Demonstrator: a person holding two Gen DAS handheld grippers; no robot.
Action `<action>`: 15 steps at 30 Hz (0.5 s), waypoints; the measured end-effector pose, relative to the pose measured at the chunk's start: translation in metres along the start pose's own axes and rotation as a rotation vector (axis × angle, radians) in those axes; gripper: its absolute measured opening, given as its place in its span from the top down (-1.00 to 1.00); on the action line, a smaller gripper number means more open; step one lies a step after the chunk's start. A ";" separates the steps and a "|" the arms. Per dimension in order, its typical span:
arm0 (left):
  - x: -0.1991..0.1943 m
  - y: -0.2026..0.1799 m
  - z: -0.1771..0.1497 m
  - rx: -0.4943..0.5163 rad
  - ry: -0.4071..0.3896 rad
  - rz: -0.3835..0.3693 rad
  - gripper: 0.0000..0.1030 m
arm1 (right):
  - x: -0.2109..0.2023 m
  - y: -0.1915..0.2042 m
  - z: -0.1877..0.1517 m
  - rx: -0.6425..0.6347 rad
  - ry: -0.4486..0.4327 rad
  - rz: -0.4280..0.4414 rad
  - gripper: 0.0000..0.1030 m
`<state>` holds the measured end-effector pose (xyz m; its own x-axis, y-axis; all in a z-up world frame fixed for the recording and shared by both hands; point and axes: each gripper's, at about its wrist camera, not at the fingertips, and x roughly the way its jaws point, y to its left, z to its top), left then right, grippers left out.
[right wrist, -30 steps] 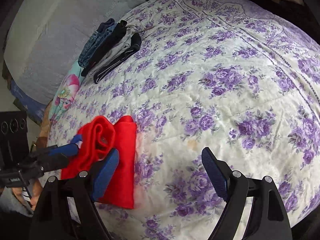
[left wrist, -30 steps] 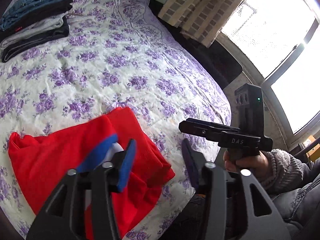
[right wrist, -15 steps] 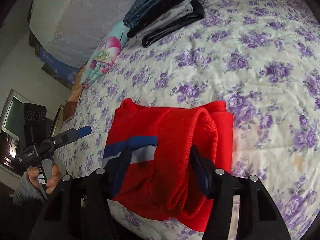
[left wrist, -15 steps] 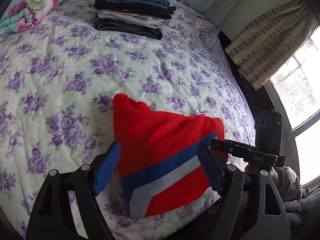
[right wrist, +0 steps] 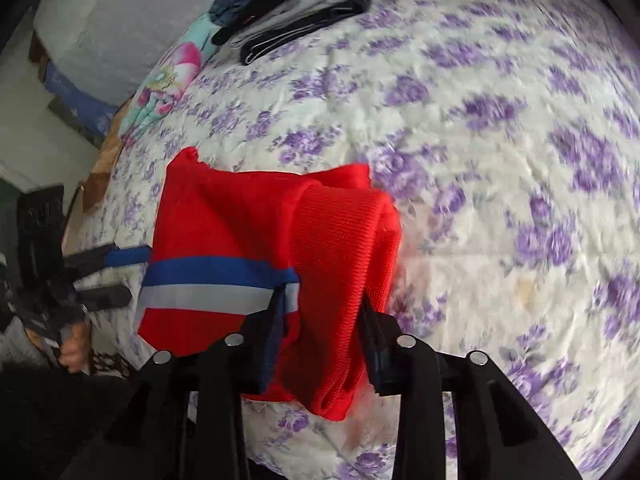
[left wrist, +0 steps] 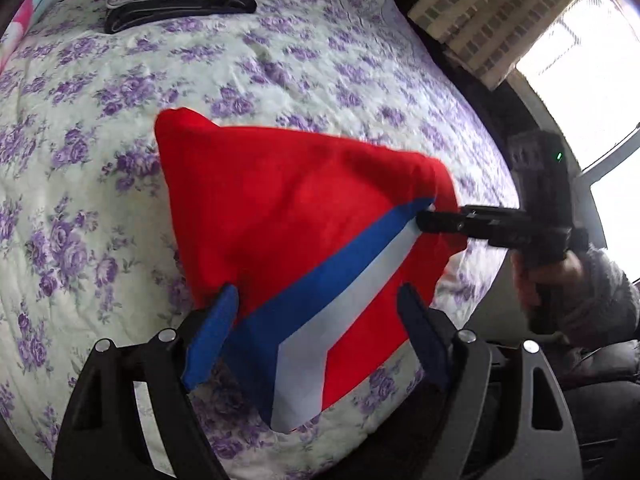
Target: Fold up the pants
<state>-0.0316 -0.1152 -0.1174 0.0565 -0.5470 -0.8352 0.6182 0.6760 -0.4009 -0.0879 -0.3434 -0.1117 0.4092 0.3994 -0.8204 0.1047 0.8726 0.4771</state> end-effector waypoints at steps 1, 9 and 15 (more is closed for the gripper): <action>0.006 -0.001 -0.001 0.011 0.018 0.027 -0.53 | -0.006 -0.003 0.001 0.039 -0.011 0.033 0.18; -0.025 0.001 -0.003 -0.001 -0.121 0.047 -0.54 | -0.053 0.058 0.033 -0.186 -0.197 0.024 0.14; 0.010 -0.008 -0.004 0.042 -0.001 -0.021 -0.54 | 0.027 0.116 0.049 -0.308 -0.040 0.117 0.18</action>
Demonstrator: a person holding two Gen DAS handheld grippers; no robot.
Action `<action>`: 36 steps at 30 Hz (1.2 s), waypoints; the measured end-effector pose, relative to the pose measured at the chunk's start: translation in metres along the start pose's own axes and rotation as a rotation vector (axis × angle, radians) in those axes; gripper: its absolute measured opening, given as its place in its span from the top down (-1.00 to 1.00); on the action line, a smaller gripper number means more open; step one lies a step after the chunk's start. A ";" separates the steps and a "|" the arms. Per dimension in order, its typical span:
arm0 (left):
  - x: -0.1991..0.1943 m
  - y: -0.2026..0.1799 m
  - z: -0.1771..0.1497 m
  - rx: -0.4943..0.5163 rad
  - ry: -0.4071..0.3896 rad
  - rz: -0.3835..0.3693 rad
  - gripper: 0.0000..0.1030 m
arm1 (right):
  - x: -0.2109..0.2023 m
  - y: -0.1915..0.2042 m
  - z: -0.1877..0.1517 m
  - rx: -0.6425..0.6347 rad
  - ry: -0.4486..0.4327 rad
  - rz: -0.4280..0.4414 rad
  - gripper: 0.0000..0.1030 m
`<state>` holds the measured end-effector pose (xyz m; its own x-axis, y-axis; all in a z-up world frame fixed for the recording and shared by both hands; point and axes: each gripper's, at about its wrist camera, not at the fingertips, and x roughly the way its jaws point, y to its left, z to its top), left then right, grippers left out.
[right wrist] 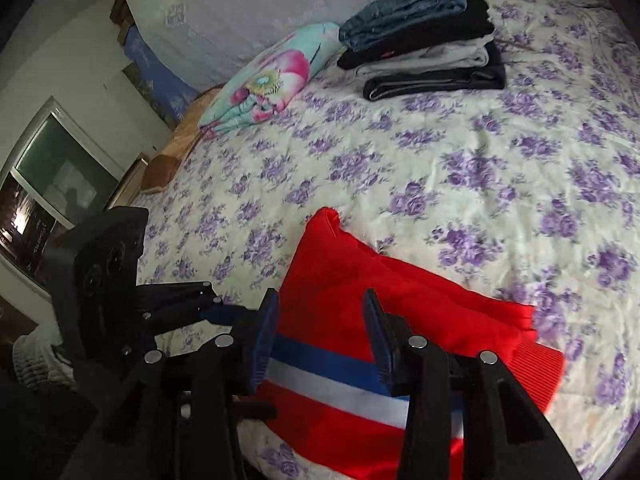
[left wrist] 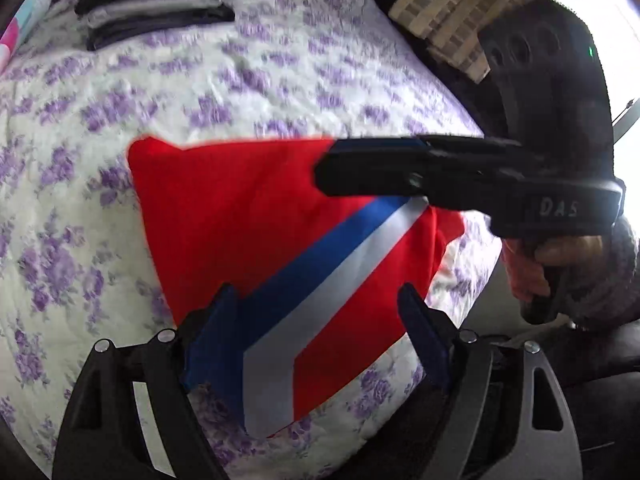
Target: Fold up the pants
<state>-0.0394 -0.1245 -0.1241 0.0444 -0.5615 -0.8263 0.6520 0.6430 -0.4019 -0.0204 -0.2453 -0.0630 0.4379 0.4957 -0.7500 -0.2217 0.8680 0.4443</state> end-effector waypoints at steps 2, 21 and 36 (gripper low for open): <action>0.020 0.006 -0.004 -0.005 0.030 0.031 -0.63 | 0.034 -0.013 -0.003 0.036 0.082 -0.049 0.45; 0.021 0.054 0.010 -0.221 -0.027 0.218 -0.92 | -0.007 -0.015 -0.065 -0.169 0.056 -0.278 -0.41; -0.019 0.025 0.019 -0.147 -0.116 0.423 -0.89 | -0.075 -0.031 -0.043 -0.019 -0.091 -0.216 -0.46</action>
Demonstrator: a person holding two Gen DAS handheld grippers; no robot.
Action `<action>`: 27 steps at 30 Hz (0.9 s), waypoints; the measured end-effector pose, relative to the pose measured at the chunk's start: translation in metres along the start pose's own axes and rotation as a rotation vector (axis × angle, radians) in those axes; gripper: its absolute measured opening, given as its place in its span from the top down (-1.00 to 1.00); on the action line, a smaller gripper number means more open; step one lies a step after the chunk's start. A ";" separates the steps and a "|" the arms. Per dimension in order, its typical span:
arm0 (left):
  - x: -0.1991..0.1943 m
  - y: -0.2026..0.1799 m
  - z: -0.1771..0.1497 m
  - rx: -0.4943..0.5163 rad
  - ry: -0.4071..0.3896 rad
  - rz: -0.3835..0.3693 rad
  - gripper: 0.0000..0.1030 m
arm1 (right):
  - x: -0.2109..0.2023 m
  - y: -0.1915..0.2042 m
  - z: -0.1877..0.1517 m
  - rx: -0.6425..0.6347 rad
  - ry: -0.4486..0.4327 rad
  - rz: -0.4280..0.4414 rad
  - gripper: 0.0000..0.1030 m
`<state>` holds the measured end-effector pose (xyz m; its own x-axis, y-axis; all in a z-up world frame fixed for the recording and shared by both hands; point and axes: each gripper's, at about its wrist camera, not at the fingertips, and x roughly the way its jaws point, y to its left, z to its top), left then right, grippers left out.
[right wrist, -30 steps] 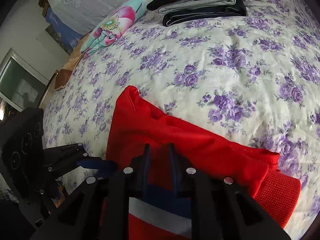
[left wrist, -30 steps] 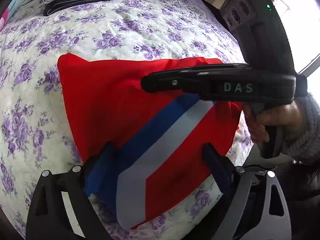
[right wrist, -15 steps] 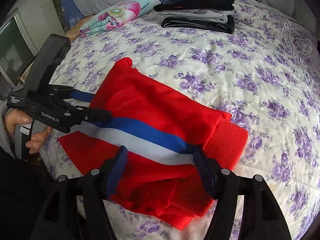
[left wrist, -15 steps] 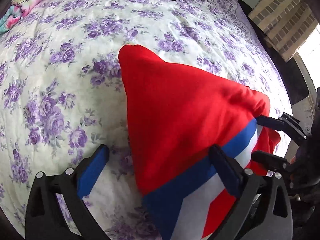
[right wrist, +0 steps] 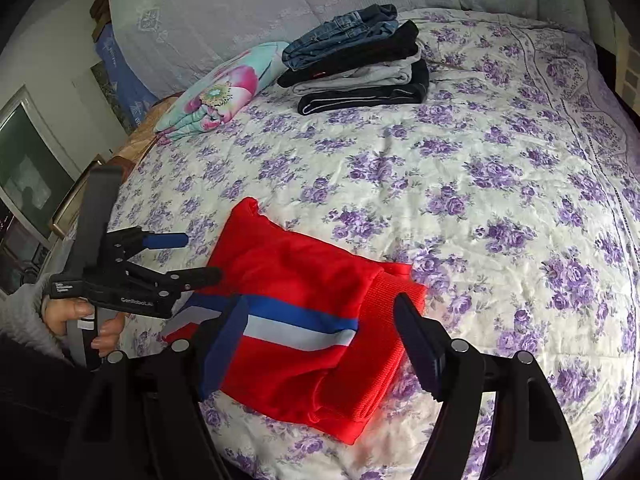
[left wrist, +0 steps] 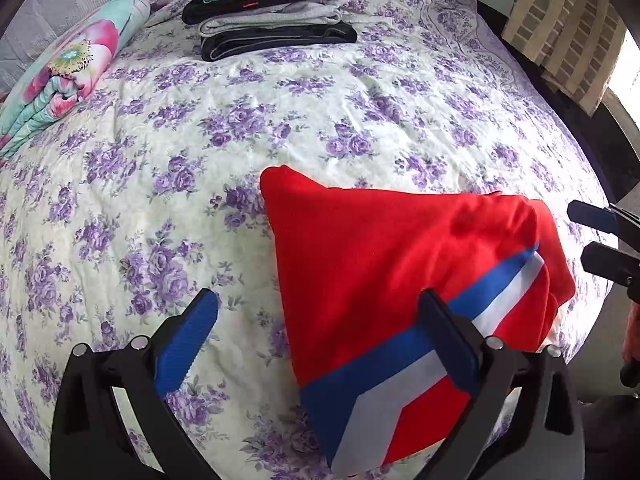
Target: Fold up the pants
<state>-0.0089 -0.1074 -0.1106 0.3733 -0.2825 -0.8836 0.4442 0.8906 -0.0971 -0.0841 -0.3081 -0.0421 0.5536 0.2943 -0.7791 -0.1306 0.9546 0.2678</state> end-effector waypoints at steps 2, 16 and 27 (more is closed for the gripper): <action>-0.001 0.000 0.001 -0.009 -0.004 0.010 -0.90 | 0.011 -0.003 -0.003 0.003 0.033 -0.007 -0.46; 0.000 -0.002 -0.001 -0.099 -0.003 0.052 -0.89 | 0.024 -0.032 -0.013 0.016 0.098 0.020 -0.63; 0.006 -0.019 -0.006 -0.172 0.020 0.103 -0.89 | 0.014 -0.049 0.001 -0.035 0.086 0.121 -0.67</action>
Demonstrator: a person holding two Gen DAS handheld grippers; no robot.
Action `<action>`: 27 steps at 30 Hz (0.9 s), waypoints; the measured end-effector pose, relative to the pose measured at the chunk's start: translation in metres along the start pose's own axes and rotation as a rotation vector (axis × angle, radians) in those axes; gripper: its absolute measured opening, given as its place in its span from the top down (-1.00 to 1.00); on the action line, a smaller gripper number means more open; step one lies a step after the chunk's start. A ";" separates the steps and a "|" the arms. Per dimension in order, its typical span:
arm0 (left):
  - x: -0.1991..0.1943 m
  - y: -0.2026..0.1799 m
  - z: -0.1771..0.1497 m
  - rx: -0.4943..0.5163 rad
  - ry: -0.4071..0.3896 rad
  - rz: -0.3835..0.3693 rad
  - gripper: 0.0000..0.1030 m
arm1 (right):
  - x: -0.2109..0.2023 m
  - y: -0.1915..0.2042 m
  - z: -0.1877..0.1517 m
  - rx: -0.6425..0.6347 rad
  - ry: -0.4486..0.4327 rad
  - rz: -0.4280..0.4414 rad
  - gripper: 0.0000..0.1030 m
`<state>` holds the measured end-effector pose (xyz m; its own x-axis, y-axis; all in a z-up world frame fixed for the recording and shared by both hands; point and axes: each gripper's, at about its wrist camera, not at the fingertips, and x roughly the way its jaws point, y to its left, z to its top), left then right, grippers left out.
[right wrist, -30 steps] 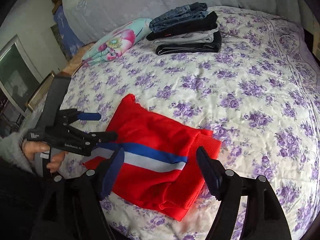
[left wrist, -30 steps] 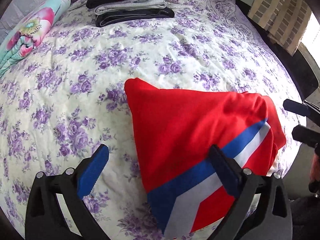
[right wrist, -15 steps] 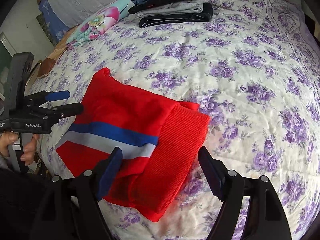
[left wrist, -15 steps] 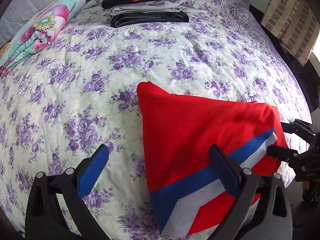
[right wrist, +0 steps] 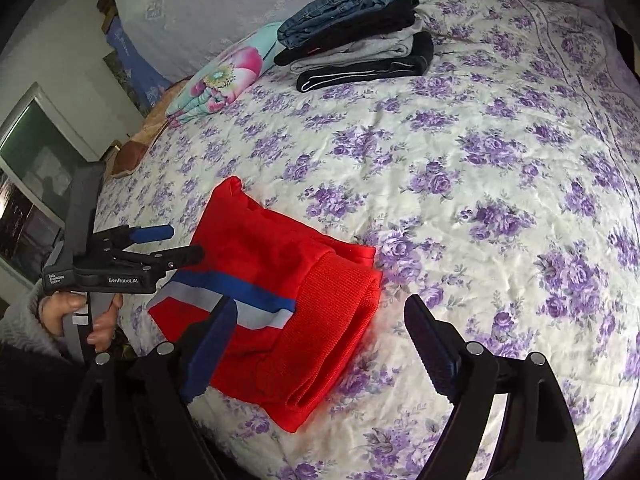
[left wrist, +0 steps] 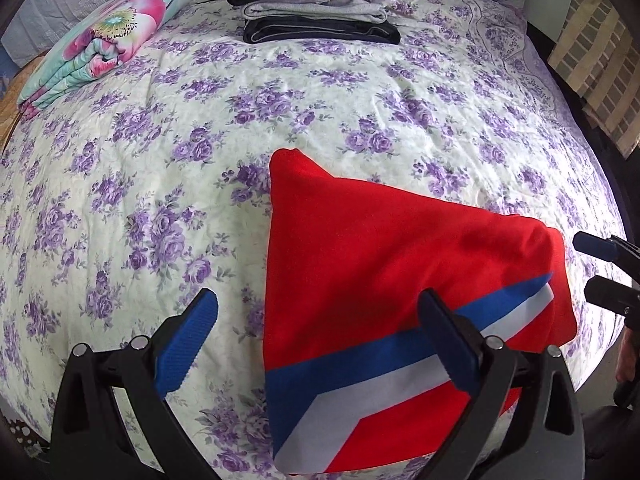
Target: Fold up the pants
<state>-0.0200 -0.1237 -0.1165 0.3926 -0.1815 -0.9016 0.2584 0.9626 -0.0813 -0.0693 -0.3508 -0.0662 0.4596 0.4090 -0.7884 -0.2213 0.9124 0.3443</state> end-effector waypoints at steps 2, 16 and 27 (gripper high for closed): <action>0.001 -0.001 -0.002 -0.009 0.010 0.014 -0.90 | 0.006 0.001 0.001 -0.029 0.015 0.006 -0.67; -0.008 0.032 -0.030 -0.170 0.051 0.051 -0.90 | 0.003 0.007 0.007 -0.104 -0.051 0.073 -0.67; -0.018 0.034 -0.029 -0.155 0.023 0.040 -0.90 | 0.030 -0.006 -0.006 -0.015 0.032 0.118 -0.67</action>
<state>-0.0437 -0.0816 -0.1157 0.3790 -0.1392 -0.9149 0.1029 0.9888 -0.1078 -0.0590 -0.3438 -0.0946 0.4022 0.5129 -0.7584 -0.2858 0.8573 0.4282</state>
